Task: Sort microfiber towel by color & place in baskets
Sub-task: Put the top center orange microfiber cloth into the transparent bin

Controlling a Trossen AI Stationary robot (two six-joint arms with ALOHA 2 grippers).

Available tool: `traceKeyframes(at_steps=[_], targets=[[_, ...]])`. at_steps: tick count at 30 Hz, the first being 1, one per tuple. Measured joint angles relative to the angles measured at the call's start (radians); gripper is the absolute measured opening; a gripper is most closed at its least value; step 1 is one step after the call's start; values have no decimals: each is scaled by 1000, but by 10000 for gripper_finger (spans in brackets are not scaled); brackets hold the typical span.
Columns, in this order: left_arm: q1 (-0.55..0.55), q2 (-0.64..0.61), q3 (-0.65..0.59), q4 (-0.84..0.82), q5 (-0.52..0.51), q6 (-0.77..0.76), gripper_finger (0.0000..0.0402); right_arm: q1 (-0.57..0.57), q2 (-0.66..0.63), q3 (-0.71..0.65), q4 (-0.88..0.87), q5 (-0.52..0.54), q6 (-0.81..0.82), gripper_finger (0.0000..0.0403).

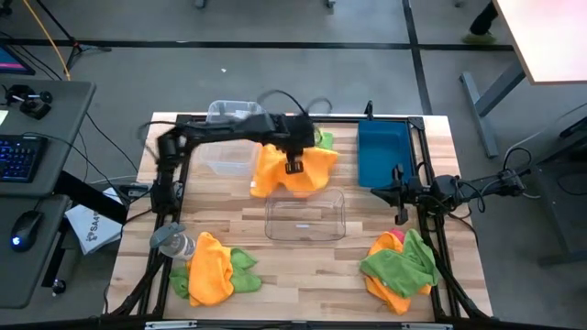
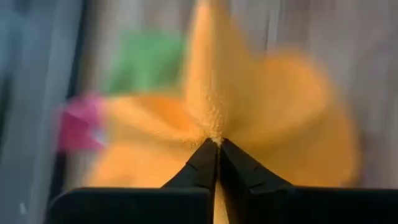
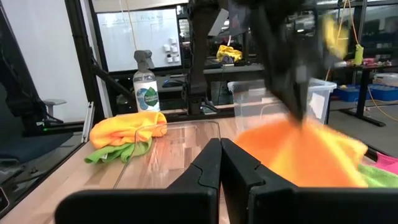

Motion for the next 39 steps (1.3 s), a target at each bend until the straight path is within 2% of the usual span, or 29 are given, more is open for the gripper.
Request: traceKeyframes(at_steps=[4, 7, 12, 17, 20, 25, 31, 35, 39], targets=[[-6, -200, 1, 112, -23, 28, 1, 0, 4, 0, -10, 0, 0, 0], [-4, -333, 2, 198, -108, 44, 1, 0, 6, 0, -14, 0, 0, 0], [33, -517, 2, 197, -306, 80, 0, 0, 6, 0, -15, 0, 0, 0], [58, -640, 1, 79, -540, 88, 0, 0, 6, 0, -15, 0, 0, 0], [83, -700, -40, 46, -665, 71, 0, 0, 6, 0, -15, 0, 0, 0], [147, -794, -223, 99, -638, -47, 0, 0, 6, 0, -16, 0, 0, 0], [157, -843, -506, 373, -549, -106, 0, 0, 6, 0, -16, 0, 0, 0], [144, -834, -587, 434, -545, -116, 0, 0, 6, 0, -16, 0, 0, 0], [135, -842, -631, 464, -538, -194, 0, 0, 6, 0, -16, 0, 0, 0]])
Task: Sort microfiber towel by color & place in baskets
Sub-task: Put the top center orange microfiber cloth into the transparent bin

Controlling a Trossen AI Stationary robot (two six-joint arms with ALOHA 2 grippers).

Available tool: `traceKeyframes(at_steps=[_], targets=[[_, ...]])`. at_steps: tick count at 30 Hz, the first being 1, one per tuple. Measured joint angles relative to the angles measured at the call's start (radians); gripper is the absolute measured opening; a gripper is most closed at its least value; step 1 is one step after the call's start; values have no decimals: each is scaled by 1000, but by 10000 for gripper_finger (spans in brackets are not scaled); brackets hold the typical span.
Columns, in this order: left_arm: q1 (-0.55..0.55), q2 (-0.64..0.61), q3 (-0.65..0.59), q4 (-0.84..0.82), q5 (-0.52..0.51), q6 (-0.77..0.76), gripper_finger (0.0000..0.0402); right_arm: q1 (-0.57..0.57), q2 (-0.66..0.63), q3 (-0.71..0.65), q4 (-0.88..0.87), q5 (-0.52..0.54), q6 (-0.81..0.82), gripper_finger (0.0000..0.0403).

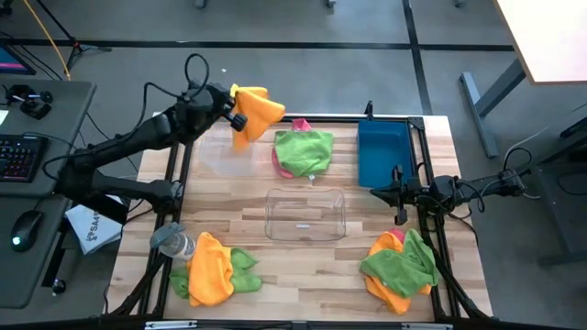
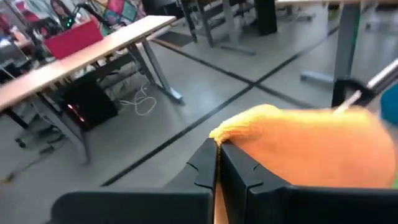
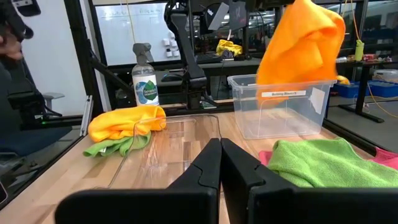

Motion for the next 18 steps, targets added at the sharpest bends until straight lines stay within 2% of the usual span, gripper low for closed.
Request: traceKeyframes(at_steps=[3, 6, 9, 13, 15, 18], targets=[[-11, -17, -26, 70, 53, -63, 0, 0, 0, 0, 0, 0, 0, 0], [-32, -21, -26, 54, -7, -61, 0, 0, 0, 0, 0, 0, 0, 0], [-34, -22, -29, -60, -148, -44, 0, 0, 0, 0, 0, 0, 0, 0], [-23, -41, -27, -249, -237, -113, 0, 0, 0, 0, 0, 0, 0, 0], [-19, -38, -28, -353, -234, -199, 0, 0, 0, 0, 0, 0, 0, 0], [-22, -15, -28, -437, -172, -318, 0, 0, 0, 0, 0, 0, 0, 0]])
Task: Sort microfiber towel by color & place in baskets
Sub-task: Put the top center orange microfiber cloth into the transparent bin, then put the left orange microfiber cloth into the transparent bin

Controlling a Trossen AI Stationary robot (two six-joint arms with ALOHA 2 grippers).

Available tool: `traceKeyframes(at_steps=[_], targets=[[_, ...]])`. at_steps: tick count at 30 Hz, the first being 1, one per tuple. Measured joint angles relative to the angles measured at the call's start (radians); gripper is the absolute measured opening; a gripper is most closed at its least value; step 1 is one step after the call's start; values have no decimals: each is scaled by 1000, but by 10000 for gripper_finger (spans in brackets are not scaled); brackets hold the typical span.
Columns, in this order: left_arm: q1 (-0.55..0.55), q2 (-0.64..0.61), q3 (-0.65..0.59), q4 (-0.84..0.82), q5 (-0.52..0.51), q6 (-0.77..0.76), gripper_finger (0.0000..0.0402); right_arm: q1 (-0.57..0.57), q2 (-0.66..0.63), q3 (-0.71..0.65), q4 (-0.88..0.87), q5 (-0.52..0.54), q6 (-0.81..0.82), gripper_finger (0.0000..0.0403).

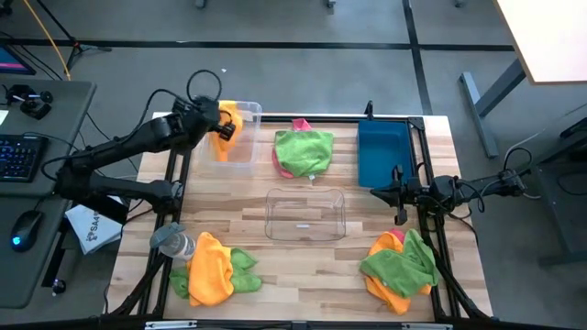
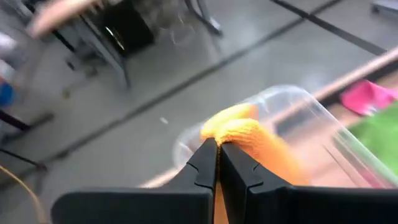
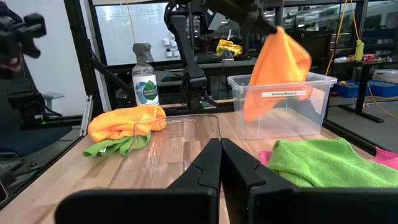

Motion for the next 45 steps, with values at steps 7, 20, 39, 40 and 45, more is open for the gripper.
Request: traceKeyframes(at_steps=[7, 20, 39, 40, 45], targets=[[-86, 58, -149, 249, 127, -40, 0, 0, 0, 0, 0, 0, 0, 0], [-30, -30, -167, 149, 448, -154, 44, 0, 0, 0, 0, 0, 0, 0], [-149, 34, 232, 56, 884, 17, 213, 0, 0, 0, 0, 0, 0, 0], [-195, 66, 277, -1, 891, 24, 213, 0, 0, 0, 0, 0, 0, 0], [-444, 279, 458, -358, 869, 74, 213, 0, 0, 0, 0, 0, 0, 0]])
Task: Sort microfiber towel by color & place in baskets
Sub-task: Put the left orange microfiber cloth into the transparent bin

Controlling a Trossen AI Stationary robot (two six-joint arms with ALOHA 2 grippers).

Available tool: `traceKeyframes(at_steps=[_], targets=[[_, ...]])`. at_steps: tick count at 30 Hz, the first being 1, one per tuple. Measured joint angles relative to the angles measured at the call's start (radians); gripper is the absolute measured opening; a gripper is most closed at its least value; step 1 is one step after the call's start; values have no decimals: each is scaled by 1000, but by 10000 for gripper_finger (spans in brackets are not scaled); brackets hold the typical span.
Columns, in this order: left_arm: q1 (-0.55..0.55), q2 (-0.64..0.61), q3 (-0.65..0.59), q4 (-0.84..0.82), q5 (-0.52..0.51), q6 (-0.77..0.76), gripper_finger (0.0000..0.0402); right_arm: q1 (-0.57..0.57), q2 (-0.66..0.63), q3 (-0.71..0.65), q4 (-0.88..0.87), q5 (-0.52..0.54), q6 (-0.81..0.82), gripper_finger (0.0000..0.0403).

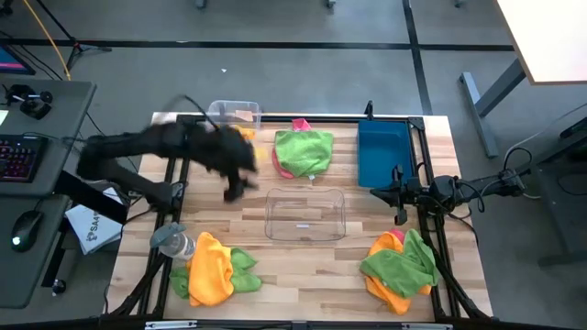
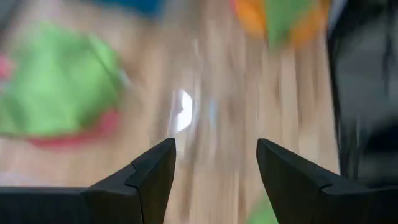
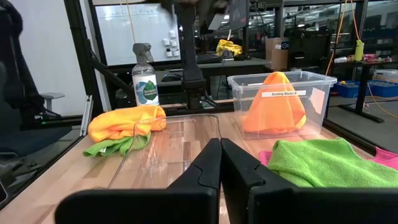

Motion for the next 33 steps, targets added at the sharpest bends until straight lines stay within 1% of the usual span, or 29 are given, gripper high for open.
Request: traceKeyframes(at_steps=[2, 4, 6, 9, 11, 17, 20, 24, 25, 28, 33], targets=[[-69, 74, 31, -133, -17, 28, 213, 0, 0, 0, 0, 0, 0, 0], [-111, 137, 34, -230, 1, 30, 213, 0, 0, 0, 0, 0, 0, 0], [-128, 197, 28, -308, 110, 21, 213, 0, 0, 0, 0, 0, 0, 0], [-131, 258, -12, -339, 315, 39, 213, 0, 0, 0, 0, 0, 0, 0], [-135, 289, -39, -323, 353, 45, 213, 0, 0, 0, 0, 0, 0, 0], [-158, 374, -131, -316, 373, 46, 213, 0, 0, 0, 0, 0, 0, 0], [-185, 397, -186, -316, 378, 74, 213, 0, 0, 0, 0, 0, 0, 0], [-226, 401, -285, -261, 451, 106, 213, 0, 0, 0, 0, 0, 0, 0], [-235, 401, -307, -249, 455, 107, 213, 0, 0, 0, 0, 0, 0, 0], [-254, 401, -356, -237, 450, 122, 213, 0, 0, 0, 0, 0, 0, 0], [-271, 401, -401, -194, 363, 132, 213, 0, 0, 0, 0, 0, 0, 0]])
